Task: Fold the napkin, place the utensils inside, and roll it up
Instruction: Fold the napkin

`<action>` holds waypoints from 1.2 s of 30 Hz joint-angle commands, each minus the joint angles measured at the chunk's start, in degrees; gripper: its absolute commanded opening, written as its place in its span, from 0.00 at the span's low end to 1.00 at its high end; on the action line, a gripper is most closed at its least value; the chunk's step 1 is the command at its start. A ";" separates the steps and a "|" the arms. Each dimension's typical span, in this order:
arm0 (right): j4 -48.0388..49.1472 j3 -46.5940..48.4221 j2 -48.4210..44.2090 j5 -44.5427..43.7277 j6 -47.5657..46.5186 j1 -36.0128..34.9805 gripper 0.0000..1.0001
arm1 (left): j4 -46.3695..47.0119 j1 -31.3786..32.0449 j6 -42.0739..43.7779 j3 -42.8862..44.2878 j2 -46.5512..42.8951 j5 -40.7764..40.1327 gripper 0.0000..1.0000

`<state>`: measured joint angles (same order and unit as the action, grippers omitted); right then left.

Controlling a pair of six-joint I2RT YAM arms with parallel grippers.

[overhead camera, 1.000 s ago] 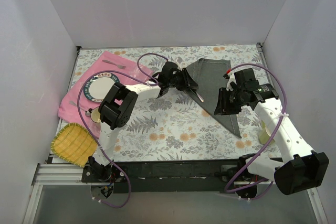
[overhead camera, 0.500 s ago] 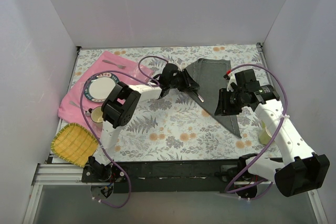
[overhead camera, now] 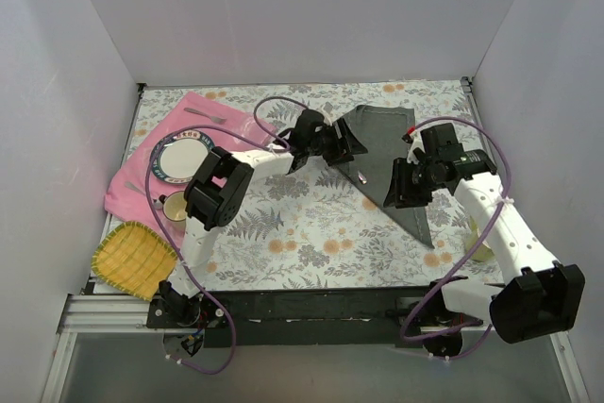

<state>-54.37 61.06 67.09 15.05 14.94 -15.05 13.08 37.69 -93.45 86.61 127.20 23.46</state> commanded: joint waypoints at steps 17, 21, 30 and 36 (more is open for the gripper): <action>40.65 24.15 37.31 13.87 15.03 5.20 0.49 | -2.10 -6.14 -3.32 6.21 -0.55 3.52 0.31; 39.61 37.17 50.37 15.18 16.44 5.20 0.40 | -2.89 -6.23 -1.74 5.94 0.94 4.13 0.29; 40.66 52.49 67.37 17.30 20.21 5.29 0.16 | -3.24 -6.14 -1.91 5.76 3.23 5.10 0.28; 42.33 55.57 71.60 15.98 20.13 6.08 0.15 | -3.94 -6.40 -2.88 5.50 4.02 5.01 0.27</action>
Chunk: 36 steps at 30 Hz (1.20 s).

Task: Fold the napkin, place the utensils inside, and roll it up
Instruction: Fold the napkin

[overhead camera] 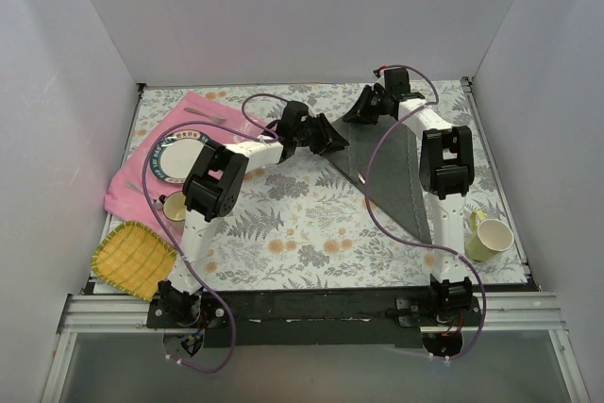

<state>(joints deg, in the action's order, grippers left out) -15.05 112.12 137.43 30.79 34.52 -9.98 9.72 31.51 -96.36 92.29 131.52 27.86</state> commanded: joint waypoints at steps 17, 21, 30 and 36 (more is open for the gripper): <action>1.25 5.83 7.07 -0.90 -1.65 5.14 0.15 | -6.72 -2.59 -3.40 5.18 -0.66 0.79 0.27; -0.77 7.58 7.33 -1.08 -3.23 5.41 0.15 | -6.73 -2.94 -4.10 5.53 -0.66 1.67 0.27; -20.26 16.03 -0.39 -6.86 -6.48 5.58 0.25 | -8.13 -1.28 -3.06 2.38 -3.99 2.64 0.28; -36.51 0.36 -16.29 -14.95 -14.11 5.58 0.37 | -14.01 -0.04 3.53 -3.07 -12.68 0.80 0.34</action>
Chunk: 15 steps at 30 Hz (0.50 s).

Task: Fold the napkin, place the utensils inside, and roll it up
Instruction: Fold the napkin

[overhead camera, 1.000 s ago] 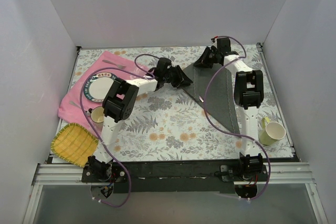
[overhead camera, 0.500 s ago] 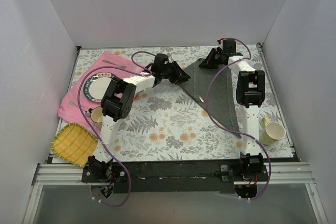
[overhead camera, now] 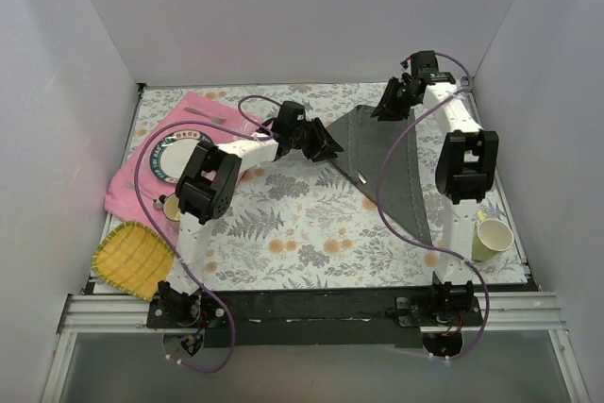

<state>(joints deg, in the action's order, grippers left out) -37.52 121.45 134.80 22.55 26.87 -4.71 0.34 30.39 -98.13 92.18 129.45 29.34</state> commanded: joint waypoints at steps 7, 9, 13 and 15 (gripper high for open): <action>-14.60 -40.38 -38.45 -11.47 -10.26 0.32 0.47 | -16.66 2.13 14.00 -10.43 -25.98 -2.53 0.46; -14.78 -46.19 -46.01 -12.08 -8.60 0.32 0.48 | -19.49 2.21 16.11 -12.72 -31.76 -3.76 0.49; -12.24 -61.11 -62.33 -13.31 0.69 0.32 0.49 | -25.02 2.13 17.97 -16.68 -40.57 -5.35 0.55; -9.51 -65.27 -67.54 -15.32 5.18 0.32 0.52 | -26.00 2.13 17.80 -19.57 -43.56 -5.61 0.57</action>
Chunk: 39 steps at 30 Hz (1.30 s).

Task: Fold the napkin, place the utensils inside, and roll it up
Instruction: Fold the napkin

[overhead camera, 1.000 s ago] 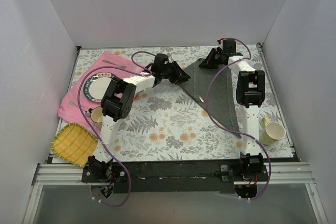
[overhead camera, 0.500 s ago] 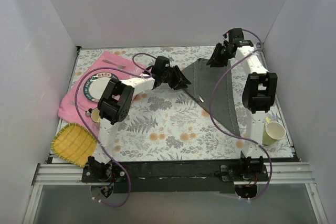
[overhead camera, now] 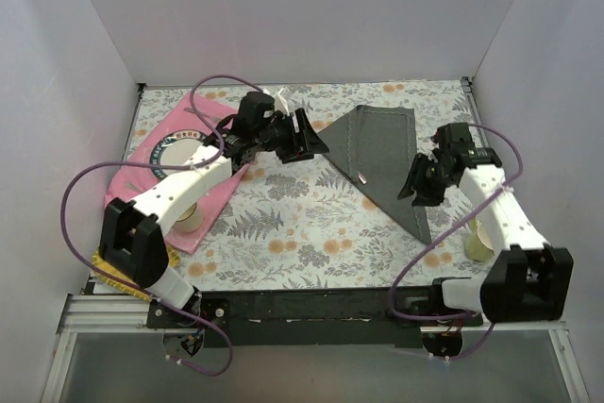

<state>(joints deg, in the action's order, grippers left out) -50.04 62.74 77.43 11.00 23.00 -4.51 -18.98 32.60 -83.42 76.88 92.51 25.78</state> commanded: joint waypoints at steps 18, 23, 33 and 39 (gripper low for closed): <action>11.46 -35.83 -28.38 -16.27 41.24 0.73 0.60 | -21.35 8.53 9.50 -9.38 -29.75 -10.40 0.76; 12.33 -38.74 -31.02 -20.23 44.14 1.08 0.59 | -23.99 10.81 11.96 -7.36 -30.37 -14.70 0.79; 16.02 -41.12 -29.71 -25.86 43.71 1.17 0.55 | -28.39 10.91 14.07 -5.34 -31.16 -16.90 0.80; 17.70 -40.51 -26.81 -27.00 41.07 1.26 0.54 | -29.36 10.82 14.25 -4.29 -30.02 -17.52 0.80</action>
<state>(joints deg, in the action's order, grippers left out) -33.28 22.17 48.56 -11.57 65.56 -3.73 -46.65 43.31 -70.32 69.97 63.18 9.67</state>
